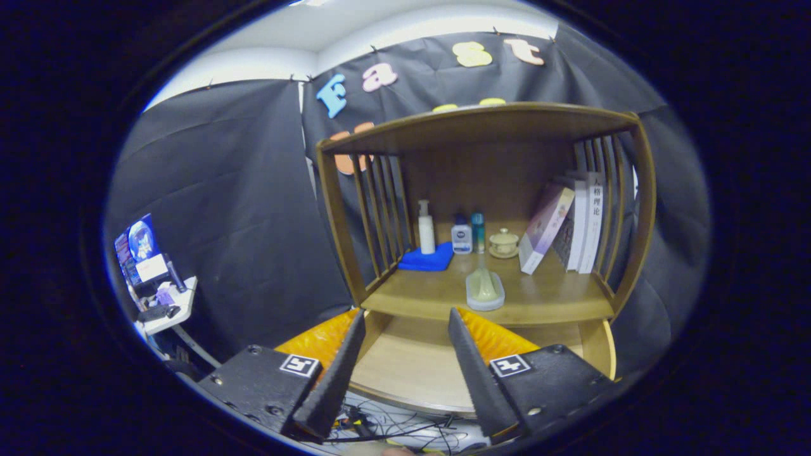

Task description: Pull open the drawer, take out the items inside it, and place them on the countertop above the cabinet.

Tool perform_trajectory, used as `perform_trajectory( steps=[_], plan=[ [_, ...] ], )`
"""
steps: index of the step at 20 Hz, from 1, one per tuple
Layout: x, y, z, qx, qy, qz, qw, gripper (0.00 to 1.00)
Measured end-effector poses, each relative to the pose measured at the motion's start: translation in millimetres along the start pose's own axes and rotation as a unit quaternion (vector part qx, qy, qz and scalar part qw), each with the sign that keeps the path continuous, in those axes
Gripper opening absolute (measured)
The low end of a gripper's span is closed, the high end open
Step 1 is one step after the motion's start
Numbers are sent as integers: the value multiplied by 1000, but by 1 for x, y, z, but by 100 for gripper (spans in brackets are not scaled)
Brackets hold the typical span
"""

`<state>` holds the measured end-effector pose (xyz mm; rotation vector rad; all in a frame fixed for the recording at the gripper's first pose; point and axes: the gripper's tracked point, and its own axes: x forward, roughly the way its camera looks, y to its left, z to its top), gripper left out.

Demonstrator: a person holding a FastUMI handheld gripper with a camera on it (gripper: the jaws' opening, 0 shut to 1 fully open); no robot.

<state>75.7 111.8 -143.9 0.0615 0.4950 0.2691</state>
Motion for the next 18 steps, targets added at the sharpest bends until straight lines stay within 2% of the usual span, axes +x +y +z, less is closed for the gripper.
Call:
perform_trajectory(
  steps=[3,6,9,18],
  plan=[
    [-12,3,-30,-22,-37,-9,999,100],
    [-15,1,-68,-55,-55,-22,997,100],
    [-16,-17,-105,-88,-63,-65,992,100],
    [-13,-50,-204,-47,-27,-131,990,100]
  ],
)
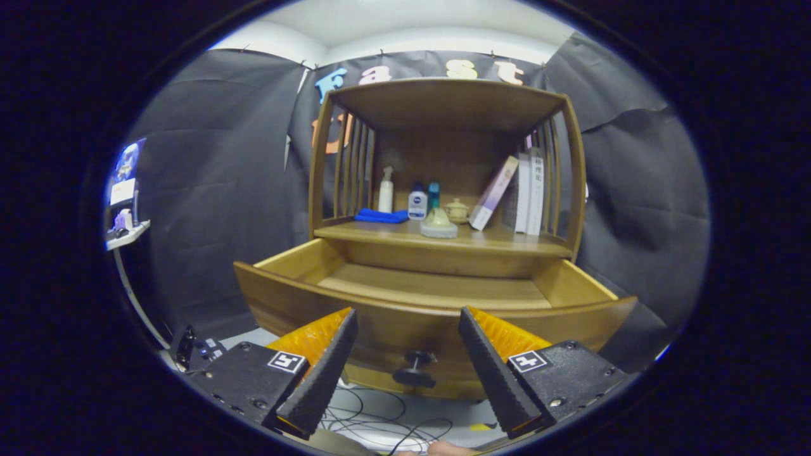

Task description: Pull open the drawer, take out the items inside it, and place them on the countertop above the cabinet.

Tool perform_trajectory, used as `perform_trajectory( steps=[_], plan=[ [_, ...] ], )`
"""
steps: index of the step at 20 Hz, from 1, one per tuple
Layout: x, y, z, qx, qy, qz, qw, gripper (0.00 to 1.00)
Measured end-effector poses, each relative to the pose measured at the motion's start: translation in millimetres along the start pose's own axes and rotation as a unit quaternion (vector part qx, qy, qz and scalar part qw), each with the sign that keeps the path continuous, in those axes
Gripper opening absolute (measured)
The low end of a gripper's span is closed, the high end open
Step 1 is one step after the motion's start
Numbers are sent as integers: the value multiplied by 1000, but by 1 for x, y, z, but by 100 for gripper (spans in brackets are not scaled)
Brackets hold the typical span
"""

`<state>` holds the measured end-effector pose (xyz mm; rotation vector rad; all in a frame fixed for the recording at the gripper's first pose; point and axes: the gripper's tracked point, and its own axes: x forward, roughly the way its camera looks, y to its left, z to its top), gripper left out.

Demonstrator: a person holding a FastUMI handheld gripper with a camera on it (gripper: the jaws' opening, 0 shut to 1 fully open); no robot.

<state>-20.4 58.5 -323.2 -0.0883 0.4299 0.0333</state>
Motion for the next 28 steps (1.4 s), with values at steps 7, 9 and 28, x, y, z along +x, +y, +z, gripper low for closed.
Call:
perform_trajectory(
  steps=[7,9,28],
  plan=[
    [22,-11,-33,27,31,-41,998,100],
    [27,-14,-31,28,25,-55,998,100],
    [64,-20,-18,13,41,-80,996,100]
  ],
)
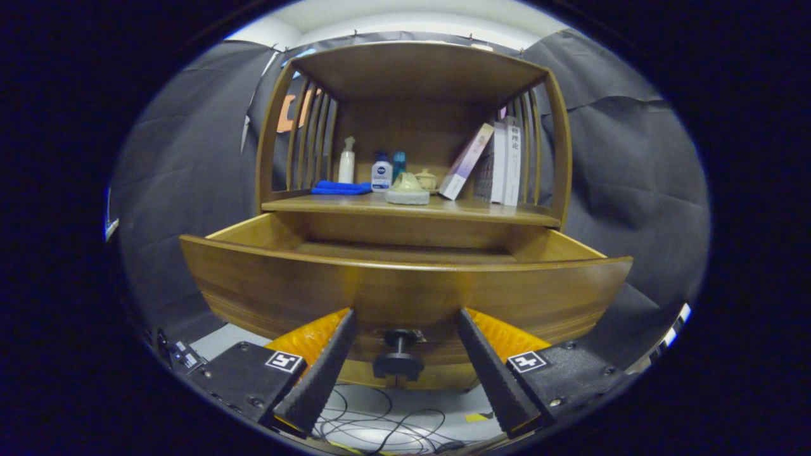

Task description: Pull open the drawer, take out the items inside it, and place them on the countertop above the cabinet.

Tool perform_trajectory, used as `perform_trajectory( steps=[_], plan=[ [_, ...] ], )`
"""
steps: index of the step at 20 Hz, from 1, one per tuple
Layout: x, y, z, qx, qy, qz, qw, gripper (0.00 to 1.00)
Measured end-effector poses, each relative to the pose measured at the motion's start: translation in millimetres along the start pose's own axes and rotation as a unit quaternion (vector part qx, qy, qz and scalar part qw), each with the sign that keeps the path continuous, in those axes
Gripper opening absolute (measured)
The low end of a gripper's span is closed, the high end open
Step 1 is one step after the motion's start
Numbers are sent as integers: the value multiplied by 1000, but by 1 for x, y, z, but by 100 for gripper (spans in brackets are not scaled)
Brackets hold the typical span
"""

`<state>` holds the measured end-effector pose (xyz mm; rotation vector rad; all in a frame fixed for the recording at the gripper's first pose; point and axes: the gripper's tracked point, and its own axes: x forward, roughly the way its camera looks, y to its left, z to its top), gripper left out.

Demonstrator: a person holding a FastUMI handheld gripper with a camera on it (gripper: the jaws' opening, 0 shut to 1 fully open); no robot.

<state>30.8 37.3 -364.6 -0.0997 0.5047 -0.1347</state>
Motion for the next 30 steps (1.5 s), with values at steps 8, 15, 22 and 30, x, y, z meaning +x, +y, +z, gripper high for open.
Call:
perform_trajectory(
  steps=[8,15,22,30],
  plan=[
    [36,0,20,3,15,7,1000,100],
    [72,0,31,-13,30,6,999,100],
    [122,0,50,4,53,10,999,100],
    [142,1,53,-17,58,-27,998,100]
  ],
)
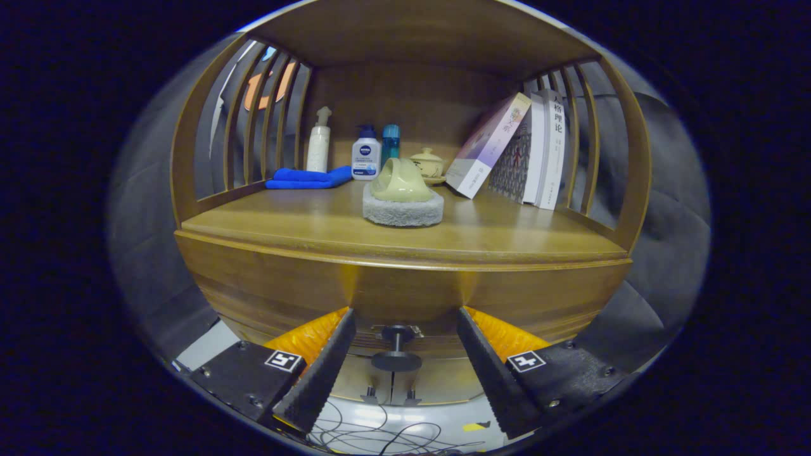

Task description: Pull open the drawer, take out the items inside it, and place them on the countertop above the cabinet.

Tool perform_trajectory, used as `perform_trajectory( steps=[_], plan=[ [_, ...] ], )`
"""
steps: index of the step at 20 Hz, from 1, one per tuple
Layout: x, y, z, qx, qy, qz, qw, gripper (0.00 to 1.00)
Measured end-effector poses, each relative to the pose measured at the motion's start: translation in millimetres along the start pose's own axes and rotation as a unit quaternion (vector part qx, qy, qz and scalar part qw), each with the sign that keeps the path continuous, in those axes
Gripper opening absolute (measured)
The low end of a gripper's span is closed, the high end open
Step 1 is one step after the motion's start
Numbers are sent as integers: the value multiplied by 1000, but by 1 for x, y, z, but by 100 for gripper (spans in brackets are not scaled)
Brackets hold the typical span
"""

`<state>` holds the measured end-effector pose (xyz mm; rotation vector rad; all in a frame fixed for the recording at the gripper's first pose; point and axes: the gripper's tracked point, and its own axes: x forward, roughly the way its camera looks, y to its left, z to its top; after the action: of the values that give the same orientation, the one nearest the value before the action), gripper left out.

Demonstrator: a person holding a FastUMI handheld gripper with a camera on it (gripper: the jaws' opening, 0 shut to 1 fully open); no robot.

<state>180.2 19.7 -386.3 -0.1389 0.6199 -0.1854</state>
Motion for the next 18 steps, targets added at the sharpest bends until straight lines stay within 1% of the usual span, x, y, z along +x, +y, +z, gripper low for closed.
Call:
perform_trajectory(
  steps=[2,4,7,9,12,15,18],
  plan=[
    [-4,1,-5,-16,13,18,1000,100],
    [-16,5,-3,-2,24,49,999,100],
    [-54,2,26,7,-21,77,997,100],
    [-80,-7,45,-2,-56,84,995,100],
    [-121,-22,68,-6,-90,93,992,100],
    [-170,-45,93,9,-124,110,986,100],
    [-229,-75,123,14,-172,123,977,100]
  ],
)
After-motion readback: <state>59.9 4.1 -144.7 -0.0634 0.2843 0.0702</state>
